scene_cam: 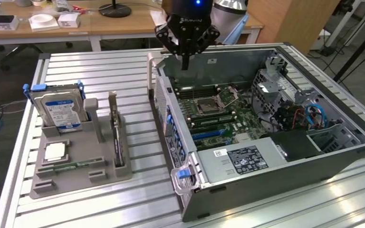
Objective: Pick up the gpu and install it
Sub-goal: 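Reach for the gpu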
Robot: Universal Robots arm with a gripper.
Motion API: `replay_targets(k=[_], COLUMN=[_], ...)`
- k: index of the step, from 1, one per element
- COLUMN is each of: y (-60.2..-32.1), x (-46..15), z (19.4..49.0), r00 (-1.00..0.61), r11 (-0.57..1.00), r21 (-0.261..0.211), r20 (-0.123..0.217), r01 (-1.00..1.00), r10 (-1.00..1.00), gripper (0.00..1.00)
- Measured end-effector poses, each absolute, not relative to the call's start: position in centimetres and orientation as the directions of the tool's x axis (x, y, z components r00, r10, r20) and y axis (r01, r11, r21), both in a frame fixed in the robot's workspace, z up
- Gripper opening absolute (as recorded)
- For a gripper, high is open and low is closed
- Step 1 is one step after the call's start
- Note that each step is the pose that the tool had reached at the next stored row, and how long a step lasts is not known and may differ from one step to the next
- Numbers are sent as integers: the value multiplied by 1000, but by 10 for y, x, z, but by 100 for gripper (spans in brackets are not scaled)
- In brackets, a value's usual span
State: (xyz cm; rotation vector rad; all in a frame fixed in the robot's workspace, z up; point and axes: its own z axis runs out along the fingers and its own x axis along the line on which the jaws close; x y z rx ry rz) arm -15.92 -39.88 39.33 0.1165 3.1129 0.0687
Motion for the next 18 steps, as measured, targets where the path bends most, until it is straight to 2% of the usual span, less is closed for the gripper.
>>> replay_targets(k=[18], y=[-404], x=[-182], z=[393], r00=[-997], r11=[996], r21=[45], r20=[-24], r01=[71], r10=[72], gripper=[11])
